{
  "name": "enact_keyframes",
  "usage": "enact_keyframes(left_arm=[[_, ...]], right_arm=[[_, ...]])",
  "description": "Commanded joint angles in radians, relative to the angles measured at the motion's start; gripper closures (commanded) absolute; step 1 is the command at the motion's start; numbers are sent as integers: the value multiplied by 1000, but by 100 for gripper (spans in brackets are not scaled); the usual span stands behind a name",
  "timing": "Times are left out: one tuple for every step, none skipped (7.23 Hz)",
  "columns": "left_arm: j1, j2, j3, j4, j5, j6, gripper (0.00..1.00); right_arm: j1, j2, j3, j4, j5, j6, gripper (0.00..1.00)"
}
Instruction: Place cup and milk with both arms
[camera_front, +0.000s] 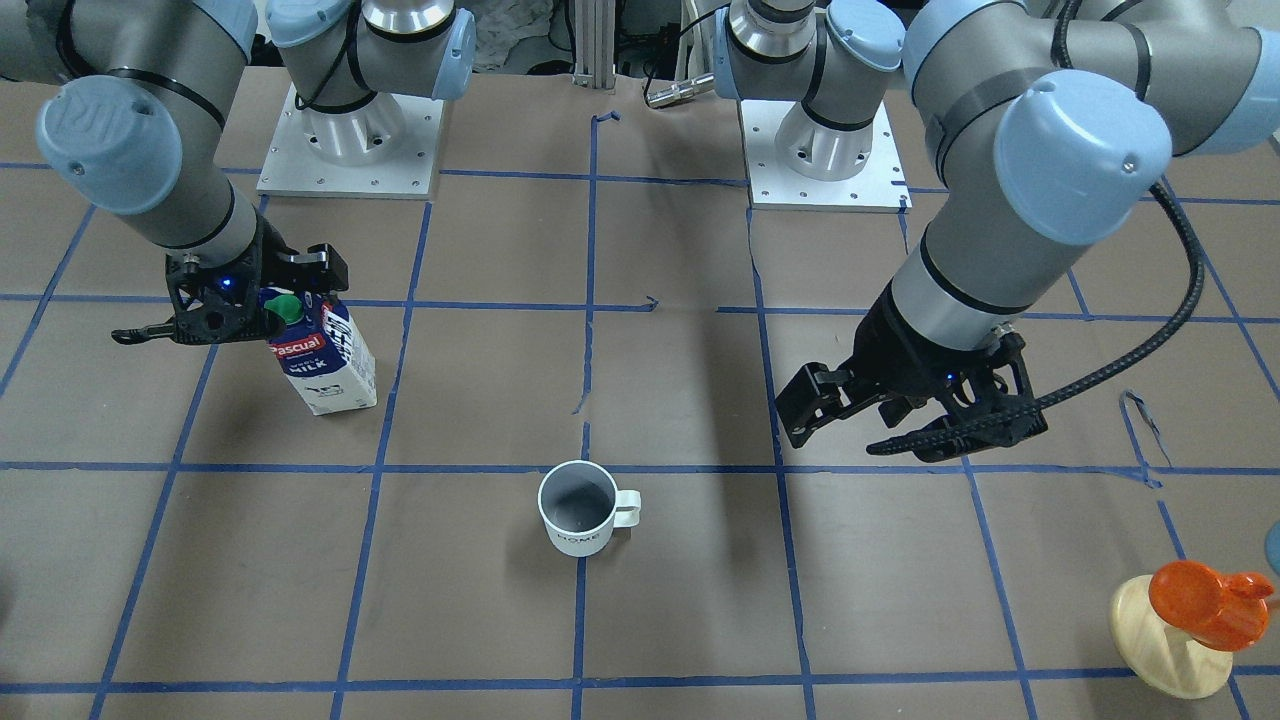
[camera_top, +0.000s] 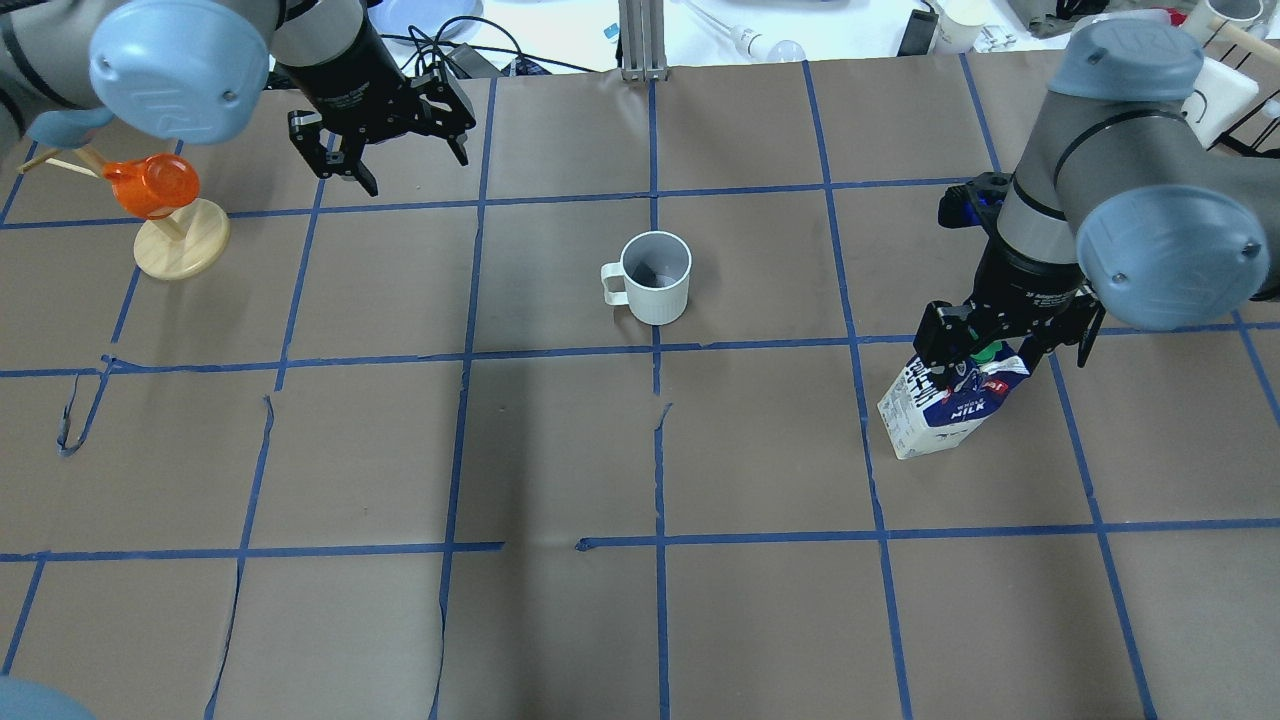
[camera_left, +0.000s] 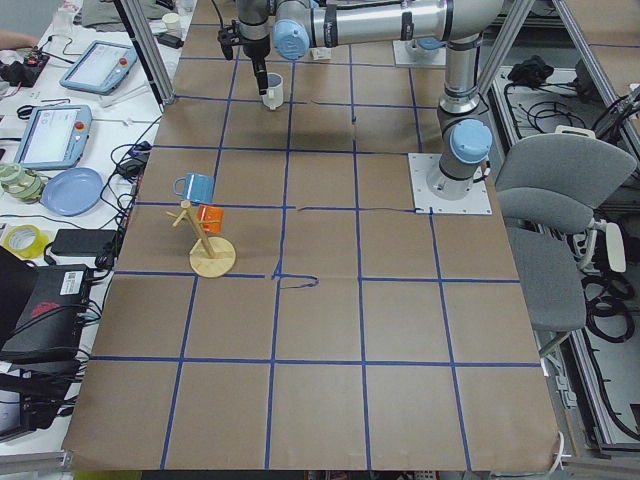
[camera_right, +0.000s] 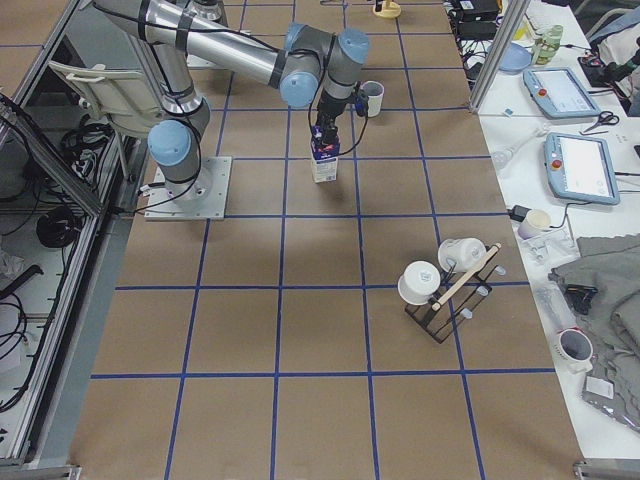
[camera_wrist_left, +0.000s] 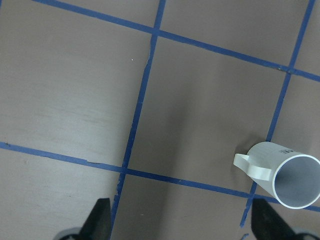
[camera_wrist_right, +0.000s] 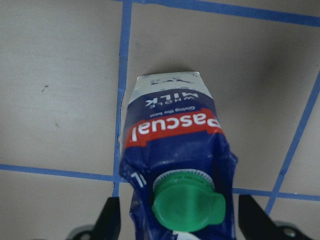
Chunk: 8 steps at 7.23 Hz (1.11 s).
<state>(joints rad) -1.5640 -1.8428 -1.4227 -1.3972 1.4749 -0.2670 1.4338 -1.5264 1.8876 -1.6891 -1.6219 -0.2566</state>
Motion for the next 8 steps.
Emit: enact_keyframes(left_arm=[[9, 22, -31, -8, 2, 61, 0], [10, 34, -36, -9, 2, 69, 0], [12, 36, -36, -8, 1, 71, 0], [24, 37, -36, -8, 1, 72, 0], [35, 40, -36, -9, 1, 87, 0], [38, 46, -38, -14, 1, 112, 0], [45, 48, -38, -16, 1, 112, 0], [54, 51, -38, -17, 2, 114, 0]], right_arm=[[-1, -1, -14, -4, 4, 3, 81], [-1, -1, -31, -6, 5, 8, 89], [0, -1, -44, -7, 7, 10, 100], [0, -3, -48, -6, 7, 13, 100], [0, -1, -76, -9, 16, 22, 100], [5, 21, -131, -11, 98, 72, 100], [23, 79, -209, -11, 153, 127, 100], [83, 138, -282, -14, 163, 222, 100]])
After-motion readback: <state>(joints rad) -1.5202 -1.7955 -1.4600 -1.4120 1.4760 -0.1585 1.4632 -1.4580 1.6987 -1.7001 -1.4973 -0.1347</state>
